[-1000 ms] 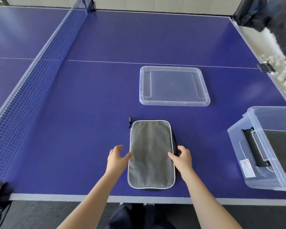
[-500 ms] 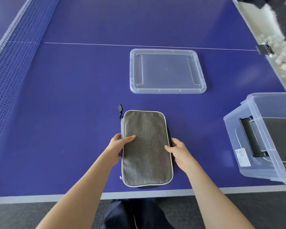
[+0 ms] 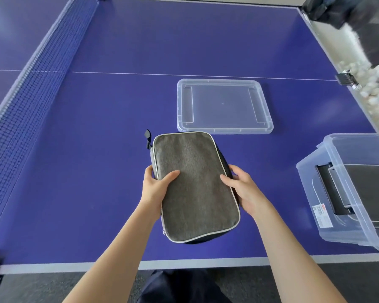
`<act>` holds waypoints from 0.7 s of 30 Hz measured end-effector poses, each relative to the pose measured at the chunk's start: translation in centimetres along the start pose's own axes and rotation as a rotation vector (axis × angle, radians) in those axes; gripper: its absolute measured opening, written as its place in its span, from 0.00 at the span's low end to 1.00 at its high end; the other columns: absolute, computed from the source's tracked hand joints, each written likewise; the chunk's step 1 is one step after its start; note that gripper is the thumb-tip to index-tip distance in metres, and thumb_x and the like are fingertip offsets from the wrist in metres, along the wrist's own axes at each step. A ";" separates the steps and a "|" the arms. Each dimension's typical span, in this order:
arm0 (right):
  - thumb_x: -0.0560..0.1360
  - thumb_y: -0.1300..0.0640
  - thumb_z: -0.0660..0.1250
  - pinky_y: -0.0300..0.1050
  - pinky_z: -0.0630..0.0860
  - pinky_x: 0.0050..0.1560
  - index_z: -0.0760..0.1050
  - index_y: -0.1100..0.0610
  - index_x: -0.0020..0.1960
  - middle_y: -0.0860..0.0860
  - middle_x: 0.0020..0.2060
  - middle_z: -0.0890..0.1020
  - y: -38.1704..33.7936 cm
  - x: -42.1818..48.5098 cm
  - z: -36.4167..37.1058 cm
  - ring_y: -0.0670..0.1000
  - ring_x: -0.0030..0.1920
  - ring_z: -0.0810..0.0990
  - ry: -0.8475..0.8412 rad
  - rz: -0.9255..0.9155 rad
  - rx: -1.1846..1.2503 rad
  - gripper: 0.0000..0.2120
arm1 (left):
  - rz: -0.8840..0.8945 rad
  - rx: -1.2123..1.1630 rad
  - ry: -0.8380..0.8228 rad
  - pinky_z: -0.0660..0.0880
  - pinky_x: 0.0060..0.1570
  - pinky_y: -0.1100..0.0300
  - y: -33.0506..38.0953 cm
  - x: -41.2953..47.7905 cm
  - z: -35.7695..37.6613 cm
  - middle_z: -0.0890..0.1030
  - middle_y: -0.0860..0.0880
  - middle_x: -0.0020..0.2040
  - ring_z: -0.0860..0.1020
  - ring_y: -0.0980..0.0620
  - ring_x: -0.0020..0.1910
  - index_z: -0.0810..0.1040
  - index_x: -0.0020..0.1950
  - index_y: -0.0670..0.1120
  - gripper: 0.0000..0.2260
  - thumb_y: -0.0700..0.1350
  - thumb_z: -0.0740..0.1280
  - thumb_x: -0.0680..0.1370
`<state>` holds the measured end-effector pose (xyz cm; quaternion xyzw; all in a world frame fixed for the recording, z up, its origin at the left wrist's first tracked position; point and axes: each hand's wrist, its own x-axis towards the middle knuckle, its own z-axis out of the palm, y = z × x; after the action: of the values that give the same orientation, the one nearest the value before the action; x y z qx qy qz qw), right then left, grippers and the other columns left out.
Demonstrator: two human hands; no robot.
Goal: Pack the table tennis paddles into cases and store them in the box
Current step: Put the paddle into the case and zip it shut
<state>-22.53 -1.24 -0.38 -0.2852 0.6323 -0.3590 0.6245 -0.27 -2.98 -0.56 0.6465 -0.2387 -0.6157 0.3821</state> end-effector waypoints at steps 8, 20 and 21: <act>0.77 0.48 0.66 0.29 0.71 0.42 0.73 0.51 0.57 0.48 0.50 0.79 1.3 -4.4 4.3 0.37 0.43 0.75 0.559 -0.374 -0.099 0.12 | -0.085 -0.333 0.335 0.79 0.50 0.45 2.8 0.3 -0.9 0.77 0.47 0.57 0.79 0.46 0.51 0.67 0.64 0.48 0.29 0.46 0.76 0.68; 0.73 0.38 0.63 0.37 0.63 0.26 0.76 0.50 0.36 0.44 0.28 0.77 4.3 -5.1 14.7 0.45 0.27 0.73 0.602 -0.537 -0.699 0.17 | -0.068 -0.607 0.688 0.79 0.50 0.47 5.7 -0.8 -0.5 0.75 0.51 0.48 0.78 0.48 0.44 0.64 0.66 0.50 0.33 0.48 0.75 0.65; 0.74 0.41 0.62 0.36 0.61 0.24 0.75 0.50 0.34 0.44 0.26 0.77 4.3 -4.9 14.7 0.45 0.24 0.72 0.618 -0.620 -0.756 0.17 | -0.066 -0.617 0.694 0.79 0.49 0.48 5.9 -0.9 -0.6 0.75 0.51 0.47 0.78 0.48 0.43 0.64 0.66 0.50 0.33 0.48 0.75 0.65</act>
<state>-7.25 3.83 -0.43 -0.5425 0.7565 -0.3409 0.1314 1.14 -5.67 4.55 0.6778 0.1180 -0.4170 0.5940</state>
